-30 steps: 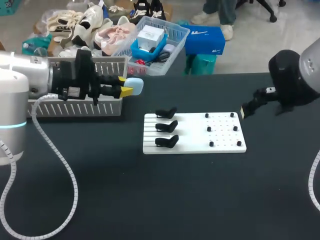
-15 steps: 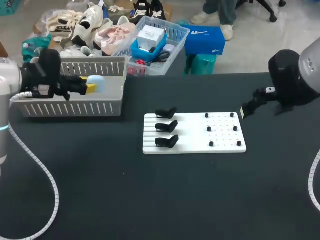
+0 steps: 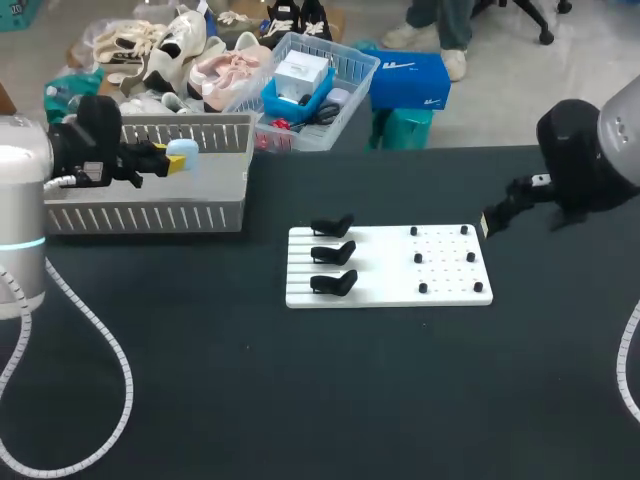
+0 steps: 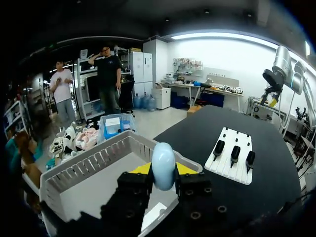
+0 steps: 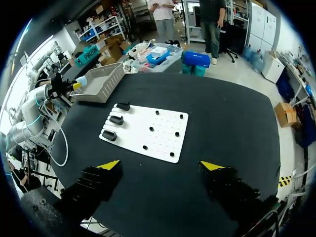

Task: Pick up each earbud case from the left stands, insert the matching earbuds, close the lid, and place the case in the box.

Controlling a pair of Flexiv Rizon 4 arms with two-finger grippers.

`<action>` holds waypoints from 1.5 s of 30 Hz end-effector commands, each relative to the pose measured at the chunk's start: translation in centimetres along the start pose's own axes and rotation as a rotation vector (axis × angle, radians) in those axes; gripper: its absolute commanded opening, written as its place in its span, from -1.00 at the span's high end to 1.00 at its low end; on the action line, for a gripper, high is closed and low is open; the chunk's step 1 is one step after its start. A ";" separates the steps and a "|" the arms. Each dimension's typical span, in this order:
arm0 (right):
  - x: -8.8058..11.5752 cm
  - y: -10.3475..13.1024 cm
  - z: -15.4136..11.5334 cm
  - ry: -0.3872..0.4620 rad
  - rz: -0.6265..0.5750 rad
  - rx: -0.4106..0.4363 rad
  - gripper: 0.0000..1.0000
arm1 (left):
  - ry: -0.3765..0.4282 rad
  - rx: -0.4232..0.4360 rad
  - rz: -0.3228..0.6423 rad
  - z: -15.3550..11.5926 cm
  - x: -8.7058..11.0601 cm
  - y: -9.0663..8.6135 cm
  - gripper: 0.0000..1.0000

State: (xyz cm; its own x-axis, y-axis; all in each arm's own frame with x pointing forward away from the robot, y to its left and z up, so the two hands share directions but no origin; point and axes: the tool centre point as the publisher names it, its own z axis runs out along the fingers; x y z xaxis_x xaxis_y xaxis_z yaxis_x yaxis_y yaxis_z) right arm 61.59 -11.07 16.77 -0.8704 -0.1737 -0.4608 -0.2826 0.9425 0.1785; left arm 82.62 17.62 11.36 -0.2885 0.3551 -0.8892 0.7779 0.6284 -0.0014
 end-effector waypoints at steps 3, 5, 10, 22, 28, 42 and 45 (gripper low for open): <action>0.2 0.0 0.0 -0.006 0.001 0.001 -1.00 | 0.099 0.057 0.014 6.1 -0.4 4.6 1.00; 0.2 0.0 0.0 -0.006 0.001 0.001 -1.00 | 0.141 0.060 0.026 6.9 -0.2 5.1 1.00; 0.2 0.0 0.0 -0.006 0.001 0.001 -1.00 | 0.220 0.072 0.026 8.4 0.7 6.3 1.00; 0.2 0.0 0.0 -0.006 0.001 0.001 -1.00 | 0.288 0.092 0.043 9.1 3.1 5.8 -0.86; 0.2 0.0 0.0 -0.006 0.001 0.001 -1.00 | 0.226 0.100 0.079 7.6 1.8 4.4 -1.00; 0.2 0.0 0.0 -0.006 0.001 0.001 -1.00 | 0.127 0.152 0.112 2.0 -0.7 -3.2 -1.00; 0.2 0.0 0.0 -0.006 0.001 0.001 -1.00 | 0.119 0.172 0.127 1.3 -0.7 -5.6 -1.00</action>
State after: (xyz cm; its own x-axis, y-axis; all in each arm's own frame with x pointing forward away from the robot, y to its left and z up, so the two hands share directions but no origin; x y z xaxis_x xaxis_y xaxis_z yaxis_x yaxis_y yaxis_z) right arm 61.59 -11.07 16.76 -0.8702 -0.1735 -0.4611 -0.2826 0.9425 0.1787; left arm 84.33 13.47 10.55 -0.2511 0.5282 -0.8112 0.9128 0.4081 -0.0168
